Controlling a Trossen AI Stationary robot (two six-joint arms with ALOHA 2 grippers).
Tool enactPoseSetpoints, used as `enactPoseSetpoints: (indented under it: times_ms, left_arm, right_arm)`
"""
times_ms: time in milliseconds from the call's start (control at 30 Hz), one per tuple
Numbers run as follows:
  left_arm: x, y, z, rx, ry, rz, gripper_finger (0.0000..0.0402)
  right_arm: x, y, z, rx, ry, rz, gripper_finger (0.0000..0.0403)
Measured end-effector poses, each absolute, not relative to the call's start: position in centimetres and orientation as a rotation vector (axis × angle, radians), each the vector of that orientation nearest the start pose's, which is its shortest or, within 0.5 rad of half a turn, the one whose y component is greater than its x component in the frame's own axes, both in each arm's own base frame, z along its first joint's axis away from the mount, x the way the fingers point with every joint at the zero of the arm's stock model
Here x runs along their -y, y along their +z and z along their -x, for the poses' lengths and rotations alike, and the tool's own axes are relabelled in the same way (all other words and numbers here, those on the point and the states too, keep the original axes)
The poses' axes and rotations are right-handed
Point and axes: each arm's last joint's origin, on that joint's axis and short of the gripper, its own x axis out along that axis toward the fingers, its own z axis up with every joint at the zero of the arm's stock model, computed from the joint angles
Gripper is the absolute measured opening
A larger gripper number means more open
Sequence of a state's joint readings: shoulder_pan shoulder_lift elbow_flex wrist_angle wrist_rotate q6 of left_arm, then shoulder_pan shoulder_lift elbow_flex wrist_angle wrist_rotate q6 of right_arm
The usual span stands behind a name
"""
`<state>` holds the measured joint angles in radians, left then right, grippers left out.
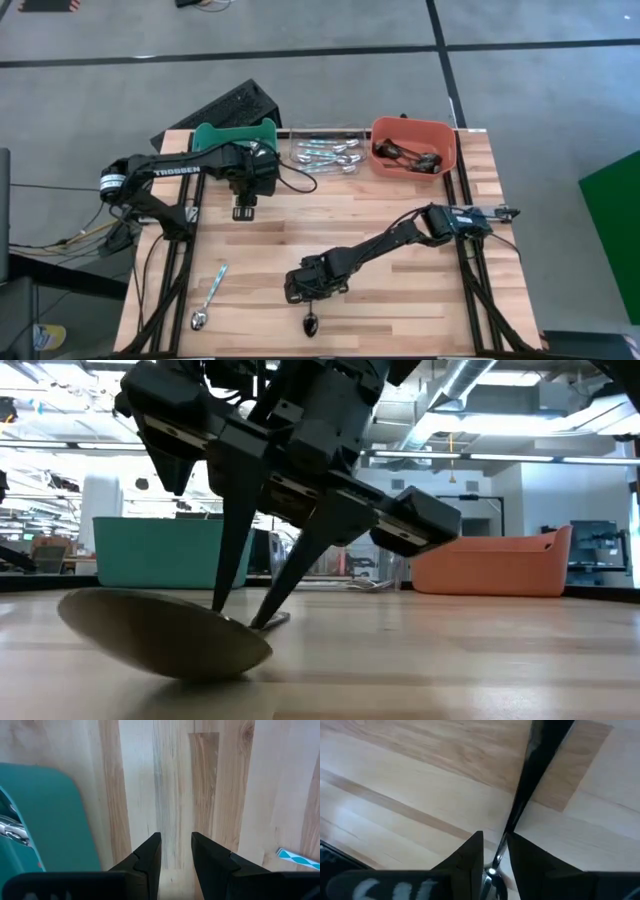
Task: Sort silverware by color (type)
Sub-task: Put the black spoon into the orange bin
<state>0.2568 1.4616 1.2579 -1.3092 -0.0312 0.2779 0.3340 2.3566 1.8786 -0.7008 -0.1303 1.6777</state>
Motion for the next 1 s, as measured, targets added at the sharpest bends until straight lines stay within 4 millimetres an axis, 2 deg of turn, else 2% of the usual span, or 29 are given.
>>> enactPoseSetpoints:
  times_ms: [567, 667, 800, 867, 1000]
  left_arm:
    - [-6.4, 27.9, -24.1, -1.517, 0.018, -0.052, 0.0096]
    - [-6.4, 27.9, -24.1, -1.516, 0.018, -0.052, 0.0096]
    - [-6.4, 27.9, -24.1, -1.515, 0.020, -0.048, 0.0096]
    - [-6.4, 27.9, -24.1, -1.515, 0.020, -0.048, 0.0096]
    - [-6.4, 27.9, -24.1, -1.514, 0.020, -0.047, 0.0096]
  right_arm:
    - [-15.9, 13.6, -45.1, -1.291, -0.722, -1.239, 0.0115]
    - [-15.8, 13.6, -44.9, -1.316, -0.710, -1.201, 0.0093]
    - [-15.6, 13.5, -45.0, -1.331, -0.683, -1.172, 0.0037]
    - [-15.6, 12.9, -45.0, -1.341, -0.679, -1.147, 0.0015]
    - [-15.4, 12.7, -45.0, -1.374, -0.660, -1.130, 0.0012]
